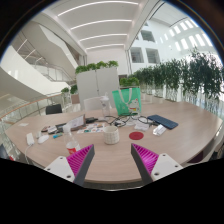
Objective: Pour water
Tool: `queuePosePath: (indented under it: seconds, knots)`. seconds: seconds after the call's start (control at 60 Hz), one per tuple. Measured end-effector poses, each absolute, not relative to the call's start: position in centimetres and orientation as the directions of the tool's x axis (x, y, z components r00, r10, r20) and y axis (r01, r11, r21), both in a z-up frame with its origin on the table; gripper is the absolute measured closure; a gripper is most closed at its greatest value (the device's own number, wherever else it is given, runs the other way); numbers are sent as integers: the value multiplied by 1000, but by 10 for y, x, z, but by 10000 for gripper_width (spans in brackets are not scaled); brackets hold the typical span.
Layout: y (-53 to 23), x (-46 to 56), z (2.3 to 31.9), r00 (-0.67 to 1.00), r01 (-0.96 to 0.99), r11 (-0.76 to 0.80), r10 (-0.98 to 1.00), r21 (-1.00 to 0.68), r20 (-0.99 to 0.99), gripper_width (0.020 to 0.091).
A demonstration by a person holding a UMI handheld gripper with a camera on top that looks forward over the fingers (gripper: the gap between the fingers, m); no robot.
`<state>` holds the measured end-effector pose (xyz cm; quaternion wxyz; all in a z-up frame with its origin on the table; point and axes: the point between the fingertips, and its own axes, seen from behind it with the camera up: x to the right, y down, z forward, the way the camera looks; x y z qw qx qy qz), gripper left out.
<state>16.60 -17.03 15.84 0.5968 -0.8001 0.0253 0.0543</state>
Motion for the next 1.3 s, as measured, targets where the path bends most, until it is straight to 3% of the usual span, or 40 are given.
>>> queuePosePath:
  seconds: [0.3,0.483,0.667,1.017,1.067,1.1,1.117,1.3]
  knots:
    - [-169,150,101,991,-95,-320,64,-943,-121,282]
    - [-159,72,79,971,-92,-330,179,-939,-158,283]
    - [-113,-5,76,966,-50,-291,228,-956,-119,286]
    - [-18,-38,80,989,-26,-239,136,-971,-60,273]
    - [-11,-40,76,990,-13,-242,131,-970,-46,328]
    - [-5,-39,72,992,-2,-242,119,-970,-32,462]
    - [-4,-37,71,994,6,-242,107,-970,-21,585]
    - [0,-36,73,997,-6,-202,77,-979,-22,666]
